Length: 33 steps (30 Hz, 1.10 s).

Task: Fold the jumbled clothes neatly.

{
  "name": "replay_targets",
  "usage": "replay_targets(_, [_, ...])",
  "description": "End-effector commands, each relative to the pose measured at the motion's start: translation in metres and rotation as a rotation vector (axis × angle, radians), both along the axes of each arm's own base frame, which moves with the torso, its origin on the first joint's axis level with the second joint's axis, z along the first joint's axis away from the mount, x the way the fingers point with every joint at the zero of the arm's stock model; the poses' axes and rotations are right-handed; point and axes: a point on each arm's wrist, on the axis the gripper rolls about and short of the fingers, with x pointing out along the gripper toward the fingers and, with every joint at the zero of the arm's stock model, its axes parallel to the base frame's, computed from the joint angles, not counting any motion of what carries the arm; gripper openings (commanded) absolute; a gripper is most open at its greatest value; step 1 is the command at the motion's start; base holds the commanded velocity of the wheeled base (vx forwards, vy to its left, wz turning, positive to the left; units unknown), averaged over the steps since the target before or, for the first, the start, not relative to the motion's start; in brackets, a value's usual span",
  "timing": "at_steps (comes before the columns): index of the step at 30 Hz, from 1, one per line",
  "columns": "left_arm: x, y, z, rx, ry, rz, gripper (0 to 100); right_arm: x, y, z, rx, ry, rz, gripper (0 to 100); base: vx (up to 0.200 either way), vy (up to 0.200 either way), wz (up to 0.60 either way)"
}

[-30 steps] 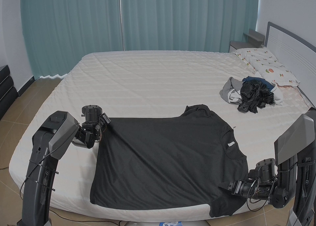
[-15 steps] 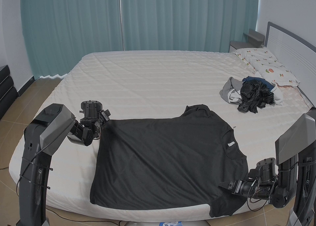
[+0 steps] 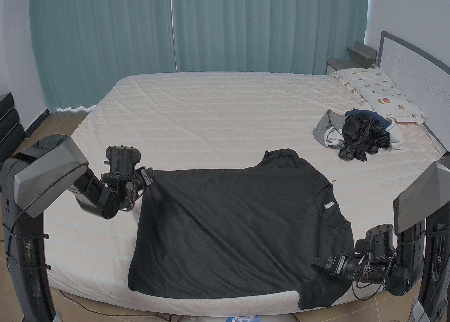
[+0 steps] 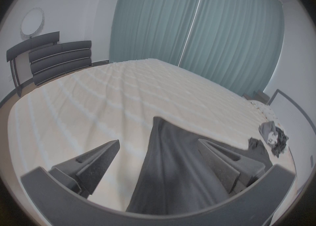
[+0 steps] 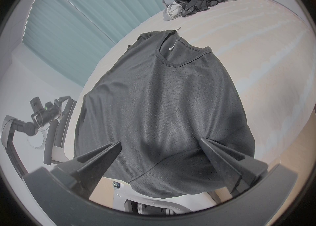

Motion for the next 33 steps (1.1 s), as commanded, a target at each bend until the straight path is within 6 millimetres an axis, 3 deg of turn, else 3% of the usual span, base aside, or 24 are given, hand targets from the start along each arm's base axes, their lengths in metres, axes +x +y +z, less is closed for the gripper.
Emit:
replay_targets(1, [-0.07, 0.004, 0.017, 0.027, 0.037, -0.025, 100, 0.0, 0.001, 0.003, 0.002, -0.021, 0.0, 100, 0.0, 0.0, 0.0])
replay_targets(2, [-0.094, 0.001, 0.007, 0.028, 0.053, -0.047, 100, 0.001, 0.0, 0.005, -0.004, -0.034, -0.01, 100, 0.0, 0.0, 0.0])
replay_targets(9, [-0.139, -0.012, -0.015, -0.039, 0.069, -0.09, 100, 0.002, 0.0, 0.012, -0.007, -0.068, -0.024, 100, -0.143, 0.0, 0.0])
replay_targets(13, [-0.148, -0.012, -0.025, -0.042, 0.111, -0.114, 100, 0.002, 0.0, 0.014, -0.008, -0.077, -0.029, 100, -0.2, 0.0, 0.0])
replay_targets(21, [-0.173, -0.003, -0.036, -0.122, 0.236, -0.245, 100, 0.003, -0.001, 0.023, 0.005, -0.116, -0.036, 100, 0.0, 0.0, 0.0])
replay_targets(31, [-0.194, 0.025, -0.05, -0.118, 0.376, -0.377, 100, 0.003, -0.003, 0.027, 0.014, -0.132, -0.048, 100, 0.0, 0.0, 0.0])
replay_targets(33, [-0.192, 0.033, -0.049, -0.201, 0.377, -0.43, 100, 0.004, -0.004, 0.027, 0.021, -0.129, -0.059, 100, 0.0, 0.0, 0.0])
